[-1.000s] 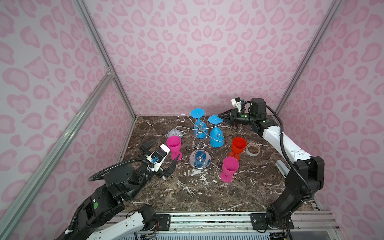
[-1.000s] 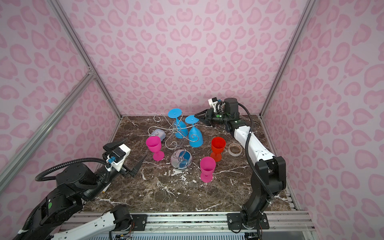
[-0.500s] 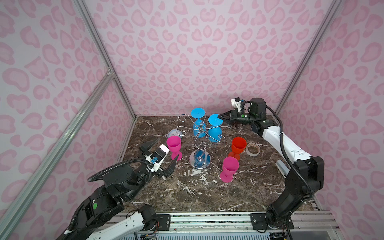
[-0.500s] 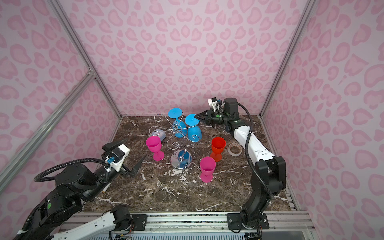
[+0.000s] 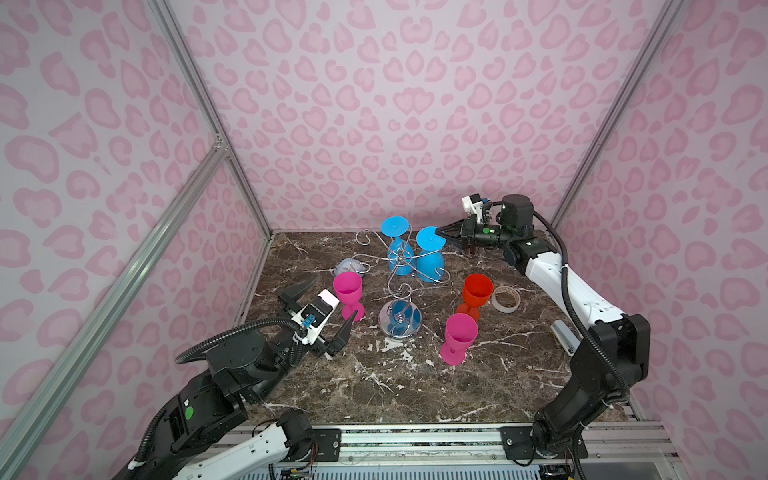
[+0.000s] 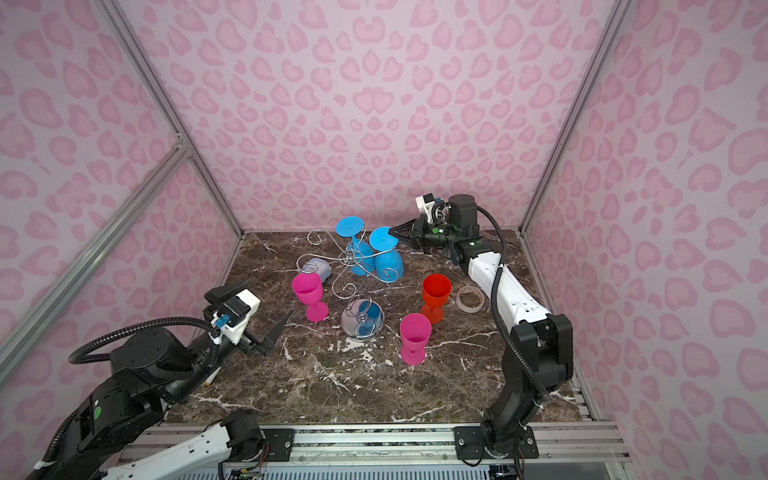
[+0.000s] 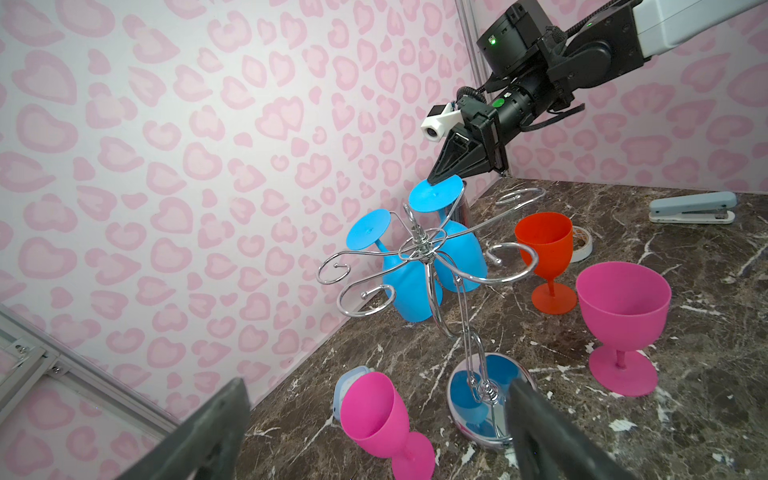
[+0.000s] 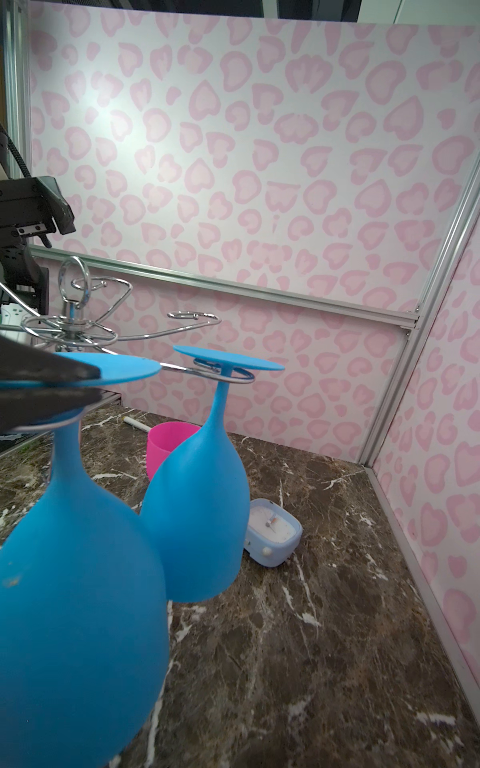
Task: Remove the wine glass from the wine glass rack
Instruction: 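Close the right gripper on the blue glass base rim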
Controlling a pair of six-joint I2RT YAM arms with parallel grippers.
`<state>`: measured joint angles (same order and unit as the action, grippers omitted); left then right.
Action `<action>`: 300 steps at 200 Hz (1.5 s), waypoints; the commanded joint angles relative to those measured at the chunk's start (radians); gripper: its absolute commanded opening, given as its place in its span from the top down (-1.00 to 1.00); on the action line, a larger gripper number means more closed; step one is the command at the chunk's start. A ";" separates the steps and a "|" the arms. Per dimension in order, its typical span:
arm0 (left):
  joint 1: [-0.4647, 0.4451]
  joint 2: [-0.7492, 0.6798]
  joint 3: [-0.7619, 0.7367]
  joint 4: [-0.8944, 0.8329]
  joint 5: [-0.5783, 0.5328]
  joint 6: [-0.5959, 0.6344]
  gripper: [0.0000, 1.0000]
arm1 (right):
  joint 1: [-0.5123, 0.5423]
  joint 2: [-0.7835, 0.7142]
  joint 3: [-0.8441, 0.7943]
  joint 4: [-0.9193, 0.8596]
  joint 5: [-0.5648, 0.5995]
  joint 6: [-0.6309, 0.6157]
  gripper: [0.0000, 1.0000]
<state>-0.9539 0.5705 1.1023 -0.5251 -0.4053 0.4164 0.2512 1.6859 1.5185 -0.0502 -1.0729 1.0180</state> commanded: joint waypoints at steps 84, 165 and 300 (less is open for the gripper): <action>0.000 0.010 0.007 0.022 -0.008 -0.002 -0.94 | -0.013 -0.040 -0.017 0.101 -0.006 0.111 1.00; 0.000 -0.001 0.001 0.019 -0.015 -0.001 -0.94 | -0.034 -0.049 -0.061 0.081 0.011 0.103 1.00; 0.001 0.011 -0.002 0.025 -0.001 -0.008 -0.94 | -0.033 -0.149 -0.139 0.063 0.013 0.102 1.00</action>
<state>-0.9539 0.5774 1.1019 -0.5251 -0.4126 0.4129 0.2157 1.5459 1.3933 0.0048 -1.0576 1.1297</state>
